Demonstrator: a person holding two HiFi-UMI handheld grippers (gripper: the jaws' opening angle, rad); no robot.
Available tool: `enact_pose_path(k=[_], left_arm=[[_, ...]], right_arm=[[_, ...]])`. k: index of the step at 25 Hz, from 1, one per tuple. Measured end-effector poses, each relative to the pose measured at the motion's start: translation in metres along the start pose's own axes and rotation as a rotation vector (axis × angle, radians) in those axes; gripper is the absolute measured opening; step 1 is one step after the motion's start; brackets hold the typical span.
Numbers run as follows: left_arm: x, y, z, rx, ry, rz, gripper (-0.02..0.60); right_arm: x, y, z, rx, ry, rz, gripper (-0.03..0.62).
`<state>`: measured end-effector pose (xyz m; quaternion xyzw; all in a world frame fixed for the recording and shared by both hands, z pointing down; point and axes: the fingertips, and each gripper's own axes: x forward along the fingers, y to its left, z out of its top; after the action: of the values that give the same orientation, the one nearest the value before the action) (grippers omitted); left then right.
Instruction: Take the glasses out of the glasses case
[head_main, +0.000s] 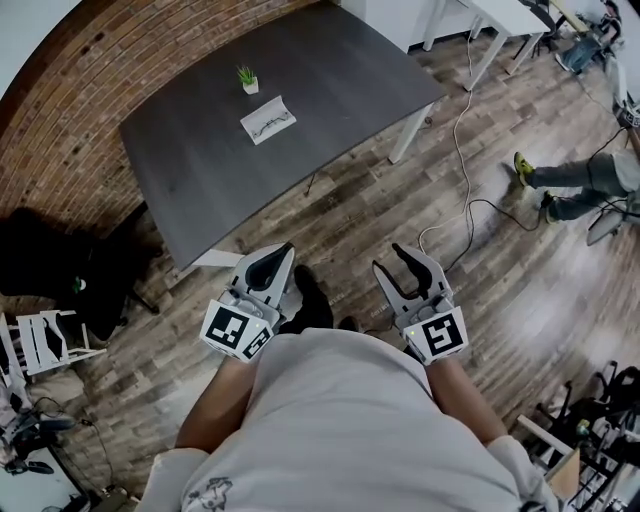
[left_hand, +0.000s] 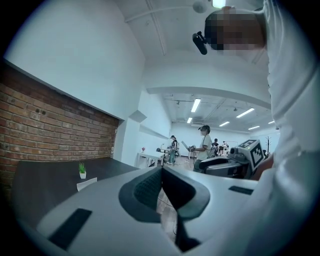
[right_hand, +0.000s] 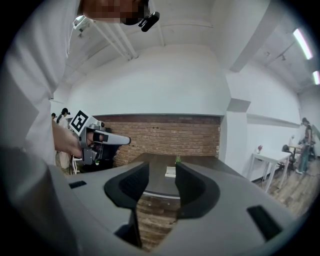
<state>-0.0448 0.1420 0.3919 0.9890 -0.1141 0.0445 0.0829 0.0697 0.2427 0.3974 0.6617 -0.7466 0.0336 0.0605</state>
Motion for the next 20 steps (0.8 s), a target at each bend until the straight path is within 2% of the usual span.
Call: enact_pose_path(k=[9,14,20], left_arm=[[0.026,0.099,0.02,-0.027,-0.018,0.017,0.011],[0.026,0.154,0.029,-0.039,-0.025,0.042,0.011],[0.02,0.192,0.036,-0.04,-0.044,0.064,0.011]], right_arm=[[0.111,-0.024,0.012,-0.033,0.038,0.021,0.172],[0.171,-0.022,0.028,-0.068,0.042,0.054,0.172],[0.223,-0.003,0.041,-0.093,0.043,0.132,0.172]])
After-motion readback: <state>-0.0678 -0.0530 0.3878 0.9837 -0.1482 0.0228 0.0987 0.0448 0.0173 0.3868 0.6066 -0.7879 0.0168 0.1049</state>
